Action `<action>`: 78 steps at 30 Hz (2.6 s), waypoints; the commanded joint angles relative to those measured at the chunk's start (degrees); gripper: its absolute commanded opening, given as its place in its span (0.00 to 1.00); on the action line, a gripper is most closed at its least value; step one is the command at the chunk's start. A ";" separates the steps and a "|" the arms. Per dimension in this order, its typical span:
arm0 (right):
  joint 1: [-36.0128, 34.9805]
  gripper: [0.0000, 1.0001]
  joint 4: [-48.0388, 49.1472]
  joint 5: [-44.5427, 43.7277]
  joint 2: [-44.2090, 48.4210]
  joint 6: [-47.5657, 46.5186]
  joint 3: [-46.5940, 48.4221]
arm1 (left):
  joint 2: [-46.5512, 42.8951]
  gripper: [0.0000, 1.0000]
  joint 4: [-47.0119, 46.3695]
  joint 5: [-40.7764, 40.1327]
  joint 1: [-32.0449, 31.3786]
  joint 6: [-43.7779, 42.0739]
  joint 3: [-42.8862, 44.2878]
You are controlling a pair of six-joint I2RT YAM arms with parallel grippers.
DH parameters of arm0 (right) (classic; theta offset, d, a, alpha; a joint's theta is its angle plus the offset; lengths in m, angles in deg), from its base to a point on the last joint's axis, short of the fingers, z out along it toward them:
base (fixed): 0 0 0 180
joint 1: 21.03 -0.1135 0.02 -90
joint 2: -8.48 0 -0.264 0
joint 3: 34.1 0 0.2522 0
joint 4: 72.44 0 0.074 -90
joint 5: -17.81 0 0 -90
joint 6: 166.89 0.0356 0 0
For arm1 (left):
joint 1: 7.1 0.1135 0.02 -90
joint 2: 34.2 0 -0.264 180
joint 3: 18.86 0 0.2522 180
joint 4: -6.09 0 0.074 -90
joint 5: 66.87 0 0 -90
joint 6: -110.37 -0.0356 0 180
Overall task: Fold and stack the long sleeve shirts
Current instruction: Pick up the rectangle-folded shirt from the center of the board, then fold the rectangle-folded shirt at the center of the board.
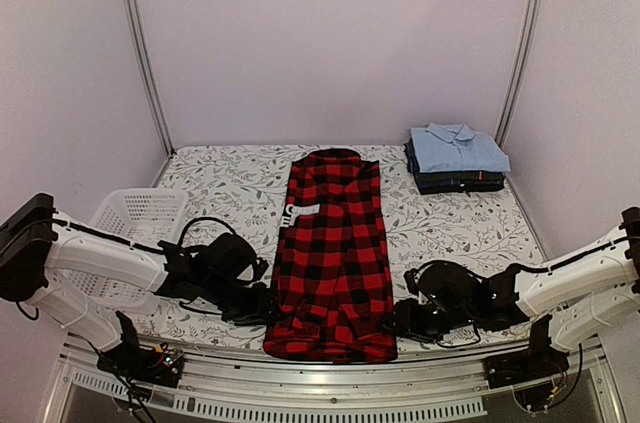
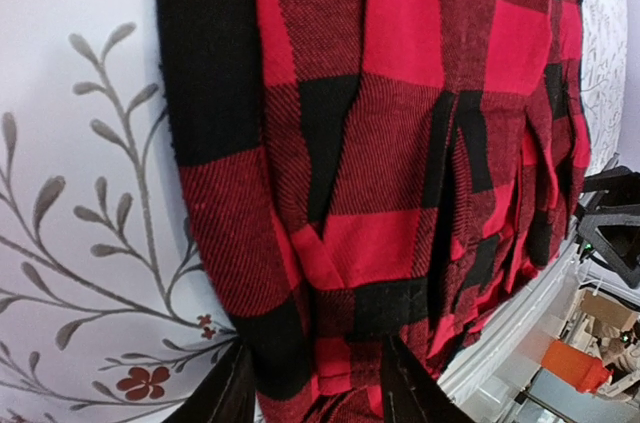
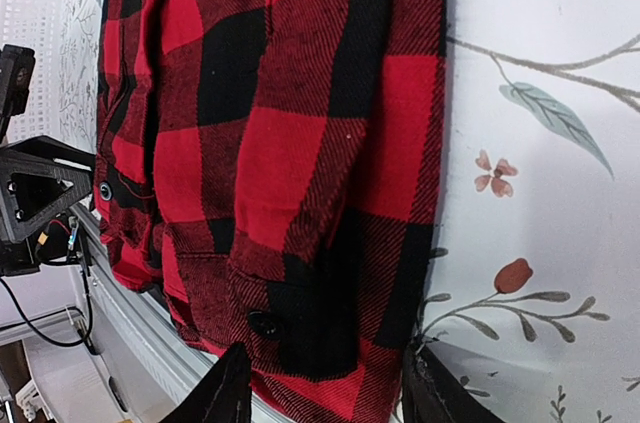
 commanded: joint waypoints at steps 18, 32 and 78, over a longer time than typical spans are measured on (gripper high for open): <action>0.27 0.31 -0.99 0.38 -3.77 -1.45 3.75 | 3.07 0.17 -0.78 3.39 -0.91 2.50 -0.59; 0.27 0.00 -3.53 -0.86 -0.45 -2.21 7.36 | -2.86 0.00 1.51 3.11 -0.93 3.35 2.13; 22.95 0.14 -1.54 5.04 -19.12 -15.84 25.50 | 17.44 0.09 -3.29 8.42 22.10 -3.28 21.72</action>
